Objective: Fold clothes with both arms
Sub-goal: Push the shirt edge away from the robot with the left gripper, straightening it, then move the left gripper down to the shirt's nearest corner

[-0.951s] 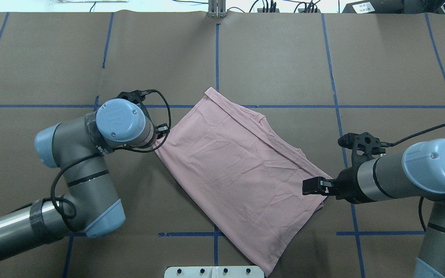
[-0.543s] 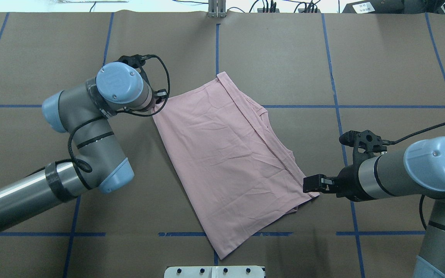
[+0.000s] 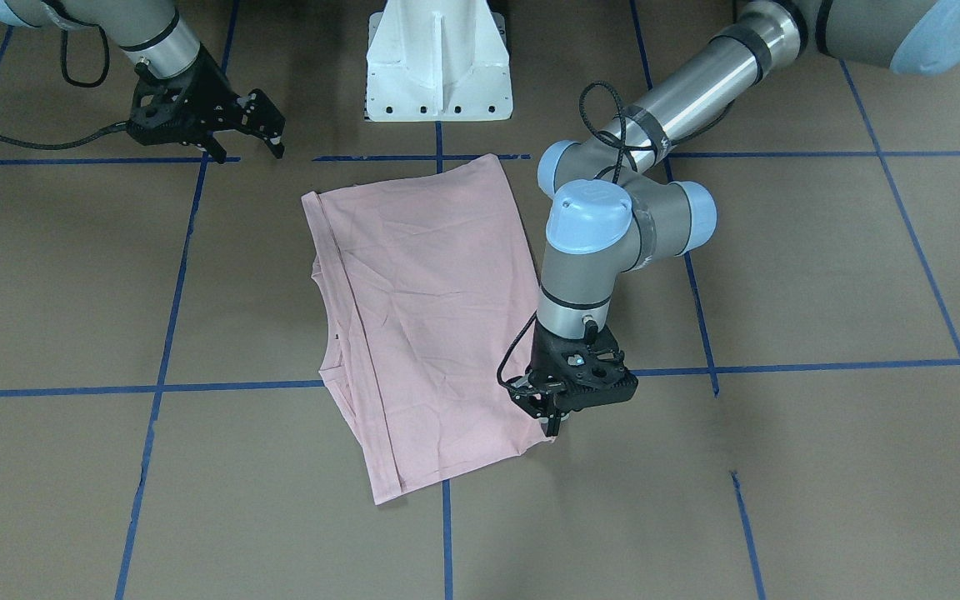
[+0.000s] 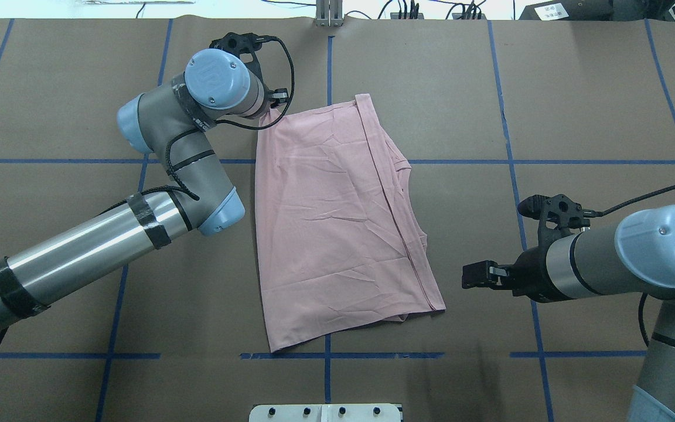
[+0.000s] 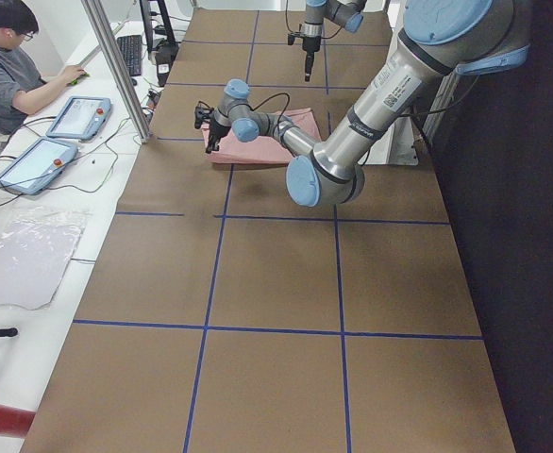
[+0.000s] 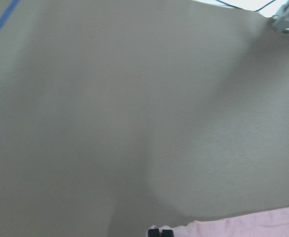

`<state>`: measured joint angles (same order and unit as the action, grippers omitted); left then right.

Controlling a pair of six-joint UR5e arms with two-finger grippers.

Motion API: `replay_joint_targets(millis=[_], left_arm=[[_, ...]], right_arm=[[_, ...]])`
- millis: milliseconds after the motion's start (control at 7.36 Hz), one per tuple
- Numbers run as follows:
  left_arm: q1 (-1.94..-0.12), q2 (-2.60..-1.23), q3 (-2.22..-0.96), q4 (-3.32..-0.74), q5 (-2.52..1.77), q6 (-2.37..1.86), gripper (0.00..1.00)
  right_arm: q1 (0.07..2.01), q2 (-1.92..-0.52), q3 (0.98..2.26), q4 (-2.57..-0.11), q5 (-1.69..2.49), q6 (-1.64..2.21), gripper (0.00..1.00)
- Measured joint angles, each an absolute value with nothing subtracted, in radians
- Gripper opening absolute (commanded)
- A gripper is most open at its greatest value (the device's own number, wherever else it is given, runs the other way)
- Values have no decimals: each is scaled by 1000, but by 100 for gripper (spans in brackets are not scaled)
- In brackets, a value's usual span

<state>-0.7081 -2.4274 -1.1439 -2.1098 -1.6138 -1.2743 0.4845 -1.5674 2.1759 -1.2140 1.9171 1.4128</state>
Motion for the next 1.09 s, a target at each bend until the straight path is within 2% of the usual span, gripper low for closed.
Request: replay_joint_targets(millis=[408,543,679,815,1087], left_arm=[[-708,-2497,-994,-2257,-1551,-1254,0],[-708,-2507,-959,-2288,-1537,-1240,5],[-708,-2511,-935,-2301,-1521,-1226,61],[-708,-2513,-914,-2305,-1506,-1218,98],[-709,-2516,-896,-2307,-1495,-1216,100]], right_arm=[[485,-1566,2175,-1214,1916,1413,100],[485,-1565,2175,-1214,1914,1413,100],[485,-1564,2176,-1214,1910,1413,100],[485,-1564,2176,-1214,1906,1413,100],[485,-1562,2174,-1213,1892,1413,100]])
